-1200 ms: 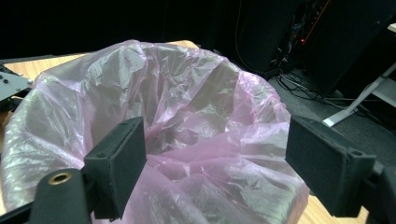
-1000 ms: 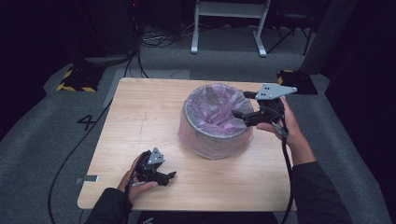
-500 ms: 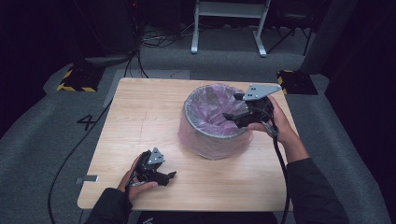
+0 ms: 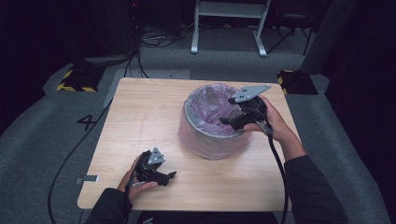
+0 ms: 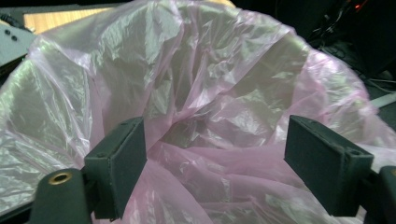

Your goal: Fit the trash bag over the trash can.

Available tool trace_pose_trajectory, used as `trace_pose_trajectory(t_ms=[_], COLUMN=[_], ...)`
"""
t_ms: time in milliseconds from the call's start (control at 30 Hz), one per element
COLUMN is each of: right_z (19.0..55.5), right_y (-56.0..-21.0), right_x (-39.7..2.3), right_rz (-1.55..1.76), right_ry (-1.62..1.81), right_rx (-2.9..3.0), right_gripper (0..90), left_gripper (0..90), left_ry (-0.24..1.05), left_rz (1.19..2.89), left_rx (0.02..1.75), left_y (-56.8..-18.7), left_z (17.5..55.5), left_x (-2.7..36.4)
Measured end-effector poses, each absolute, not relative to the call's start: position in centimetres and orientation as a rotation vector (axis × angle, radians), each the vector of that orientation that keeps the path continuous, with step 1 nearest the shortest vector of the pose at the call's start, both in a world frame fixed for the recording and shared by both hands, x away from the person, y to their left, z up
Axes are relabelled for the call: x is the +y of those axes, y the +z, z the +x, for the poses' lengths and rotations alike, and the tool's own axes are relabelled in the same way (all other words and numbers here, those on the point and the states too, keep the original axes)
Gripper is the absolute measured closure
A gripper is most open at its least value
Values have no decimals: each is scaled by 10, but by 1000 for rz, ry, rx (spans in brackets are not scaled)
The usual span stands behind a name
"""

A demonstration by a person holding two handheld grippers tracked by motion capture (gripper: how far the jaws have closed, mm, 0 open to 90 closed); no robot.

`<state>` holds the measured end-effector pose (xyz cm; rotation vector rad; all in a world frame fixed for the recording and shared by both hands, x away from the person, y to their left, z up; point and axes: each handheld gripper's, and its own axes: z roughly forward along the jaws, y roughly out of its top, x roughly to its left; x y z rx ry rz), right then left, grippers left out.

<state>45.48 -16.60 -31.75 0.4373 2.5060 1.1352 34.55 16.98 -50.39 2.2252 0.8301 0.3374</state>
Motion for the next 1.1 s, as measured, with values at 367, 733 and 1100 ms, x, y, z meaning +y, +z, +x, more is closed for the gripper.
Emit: trace_pose_trajectory(t_ms=[367,733,1100], right_z=[463,470,477], right_y=[-324,-330,-334], right_x=[-155,-149,-142], right_rz=[424,478,514], right_ry=[1089,940,811], right_rx=[2584,2673,2767], right_gripper=[219,215,216], left_gripper=[148,148,148], left_ry=[337,337,337], left_rz=[2225,2225,2225], left_rx=[829,830,830], left_y=[-504,-504,-504], left_z=[346,346,346], left_x=[170,170,170])
